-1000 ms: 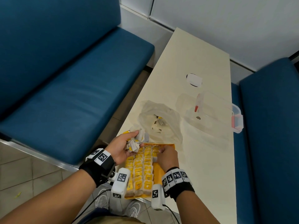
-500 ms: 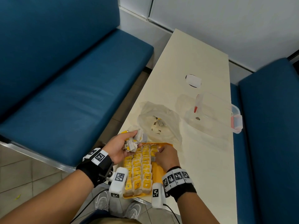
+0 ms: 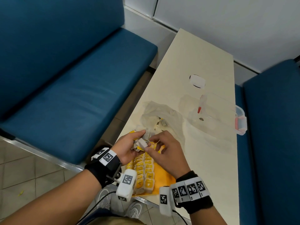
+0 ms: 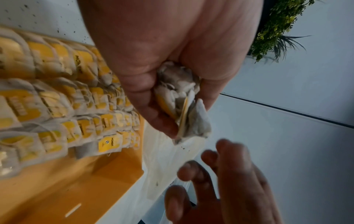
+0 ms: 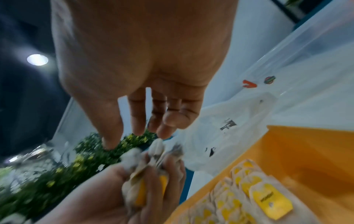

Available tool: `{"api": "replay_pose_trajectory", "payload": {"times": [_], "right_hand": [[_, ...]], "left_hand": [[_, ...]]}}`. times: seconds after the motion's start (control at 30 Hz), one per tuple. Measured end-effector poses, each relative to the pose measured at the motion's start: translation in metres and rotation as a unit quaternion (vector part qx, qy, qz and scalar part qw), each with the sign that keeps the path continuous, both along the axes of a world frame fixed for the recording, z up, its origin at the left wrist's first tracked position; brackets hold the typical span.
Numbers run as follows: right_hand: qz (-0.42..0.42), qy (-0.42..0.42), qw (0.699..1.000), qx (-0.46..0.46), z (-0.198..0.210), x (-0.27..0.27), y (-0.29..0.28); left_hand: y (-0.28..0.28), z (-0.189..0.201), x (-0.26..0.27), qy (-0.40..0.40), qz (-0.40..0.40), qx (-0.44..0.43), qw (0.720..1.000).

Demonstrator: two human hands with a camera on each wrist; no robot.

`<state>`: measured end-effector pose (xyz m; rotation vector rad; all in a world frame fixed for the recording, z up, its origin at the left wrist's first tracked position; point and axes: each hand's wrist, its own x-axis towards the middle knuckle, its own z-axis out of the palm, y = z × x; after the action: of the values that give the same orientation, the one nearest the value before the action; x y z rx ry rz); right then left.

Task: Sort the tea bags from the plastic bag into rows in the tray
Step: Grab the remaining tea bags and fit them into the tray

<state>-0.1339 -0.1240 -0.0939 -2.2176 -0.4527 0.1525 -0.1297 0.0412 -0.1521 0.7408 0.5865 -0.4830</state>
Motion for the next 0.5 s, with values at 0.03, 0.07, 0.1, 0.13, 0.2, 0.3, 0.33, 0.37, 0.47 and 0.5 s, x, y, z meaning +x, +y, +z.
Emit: {"api": "replay_pose_trajectory", "payload": {"times": [0.03, 0.07, 0.1, 0.13, 0.2, 0.3, 0.33, 0.37, 0.47, 0.5], "right_hand": [[0.023, -0.003, 0.999, -0.027, -0.003, -0.002, 0.003], [0.034, -0.007, 0.998, -0.051, -0.006, -0.003, 0.006], [0.031, -0.005, 0.997, -0.068, -0.01, -0.002, 0.009], [0.02, 0.0, 0.997, -0.072, -0.013, -0.001, 0.012], [-0.001, 0.018, 0.998, -0.065, -0.018, 0.002, 0.015], [-0.026, 0.051, 0.997, -0.054, -0.022, 0.003, 0.017], [-0.042, 0.071, 0.996, -0.036, -0.023, 0.004, 0.017], [-0.062, 0.098, 0.993, -0.009, -0.024, 0.004, 0.017], [-0.128, 0.18, 0.972, 0.078, -0.025, 0.008, 0.015], [-0.145, 0.203, 0.962, 0.111, -0.023, 0.009, 0.013]], "left_hand": [[-0.001, 0.0, 0.0, 0.0, 0.004, 0.001, 1.0], [-0.002, 0.0, 0.0, -0.002, 0.008, 0.002, 1.0], [-0.003, 0.0, 0.001, -0.003, 0.01, 0.004, 1.0], [-0.003, 0.0, 0.001, -0.003, 0.011, 0.006, 1.0], [-0.004, 0.001, 0.001, -0.002, 0.01, 0.005, 1.0], [-0.004, 0.004, 0.001, -0.001, 0.016, -0.015, 1.0], [-0.003, 0.005, 0.001, 0.0, 0.018, -0.023, 1.0], [-0.002, 0.005, 0.001, 0.001, 0.017, -0.028, 0.999], [0.001, 0.003, 0.001, 0.007, 0.018, -0.022, 1.0], [0.001, 0.003, 0.002, 0.01, 0.019, -0.016, 1.0]]}}
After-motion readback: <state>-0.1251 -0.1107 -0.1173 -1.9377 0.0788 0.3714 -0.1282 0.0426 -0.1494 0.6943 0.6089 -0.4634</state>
